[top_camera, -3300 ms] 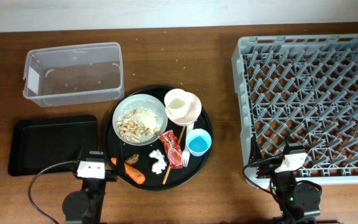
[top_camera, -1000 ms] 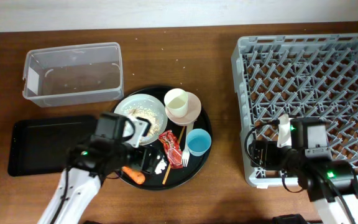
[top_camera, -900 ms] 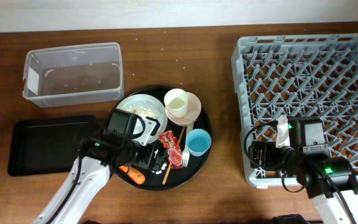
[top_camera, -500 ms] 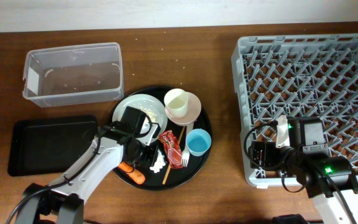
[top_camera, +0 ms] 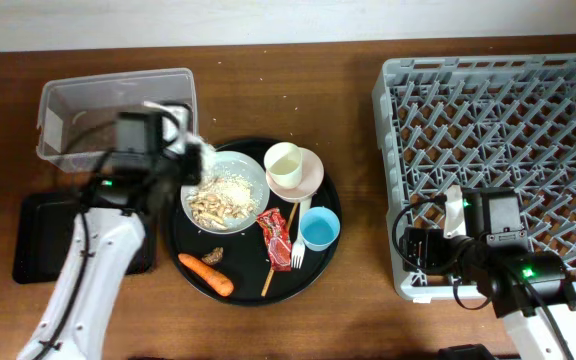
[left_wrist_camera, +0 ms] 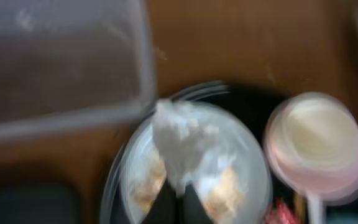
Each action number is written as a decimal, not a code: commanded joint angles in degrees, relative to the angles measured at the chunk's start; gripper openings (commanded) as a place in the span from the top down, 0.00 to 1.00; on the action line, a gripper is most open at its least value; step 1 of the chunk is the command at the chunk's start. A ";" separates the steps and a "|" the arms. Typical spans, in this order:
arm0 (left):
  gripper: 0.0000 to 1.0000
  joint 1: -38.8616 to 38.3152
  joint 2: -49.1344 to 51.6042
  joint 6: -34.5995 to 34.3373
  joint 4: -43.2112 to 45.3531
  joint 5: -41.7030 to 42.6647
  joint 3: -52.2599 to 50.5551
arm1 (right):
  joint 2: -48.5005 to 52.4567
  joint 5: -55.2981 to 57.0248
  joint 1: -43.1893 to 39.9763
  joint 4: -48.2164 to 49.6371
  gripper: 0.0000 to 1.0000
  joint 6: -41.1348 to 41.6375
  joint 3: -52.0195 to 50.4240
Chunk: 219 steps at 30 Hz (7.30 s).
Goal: Sort waste into correct bins and load items into the dishwasher rack
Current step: 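Grasp the red wrapper and tissue with the left gripper, drop into clear bin, then grasp the white cup from the pink bowl with the left gripper, then hand the white cup to the right gripper and place it in the rack, then grasp the blue cup with the left gripper and pass it to the right gripper, then carry the blue cup with the right gripper and set it in the rack, then grasp the pink bowl on the tray with the right gripper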
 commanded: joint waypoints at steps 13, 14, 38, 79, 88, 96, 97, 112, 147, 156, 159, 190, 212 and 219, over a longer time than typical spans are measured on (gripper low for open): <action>0.21 -0.87 6.75 -0.74 -12.37 18.84 1.27 | -0.11 0.09 0.31 0.13 0.01 0.44 1.29; 0.21 -4.46 6.95 -4.00 -16.41 18.84 0.22 | -0.11 0.09 0.31 0.15 0.01 0.46 1.29; 0.99 -14.19 7.80 -19.61 -3.78 13.81 -8.11 | -0.11 0.09 0.31 0.13 0.01 0.46 1.29; 0.99 -5.88 15.19 -10.64 2.38 60.72 11.82 | 1.42 -26.03 -7.26 17.66 0.01 -11.58 2.38; 0.99 -12.46 16.09 -15.54 2.67 65.79 10.71 | 13.40 -70.29 -7.50 26.49 0.01 -23.85 2.36; 1.00 -15.56 16.06 -22.75 9.27 65.77 10.71 | 13.40 -67.63 -5.88 27.30 0.21 -23.63 2.36; 1.00 -15.56 16.09 -22.75 9.27 65.77 10.71 | 13.40 -67.10 -5.92 27.58 0.25 -23.63 2.36; 0.74 3.69 10.78 -8.98 -20.65 13.16 10.71 | 15.82 -1.31 -33.90 -10.64 0.53 -6.75 26.36; 1.00 -27.65 26.56 -10.21 -12.50 13.40 10.71 | 18.38 -11.41 -19.37 -12.48 0.01 -6.47 26.47; 1.00 -16.79 16.17 -8.66 -19.34 20.59 19.32 | 18.38 -12.20 -19.34 -12.90 0.01 -10.34 26.45; 1.00 -10.38 15.04 -8.70 -13.64 46.62 19.30 | 18.88 -32.68 -18.29 -12.87 0.01 -22.47 26.01; 0.47 -10.14 15.30 -8.70 -27.52 5.70 19.30 | 28.22 -19.08 -3.48 -1.90 0.54 -14.86 30.51; 0.39 -10.14 15.30 -8.70 -29.14 0.79 19.30 | 42.21 -5.60 -37.46 1.70 0.01 -1.49 34.62; 0.35 -10.14 15.30 -8.72 -29.16 0.81 19.30 | 27.58 -11.04 -20.26 -7.78 0.05 -6.27 35.17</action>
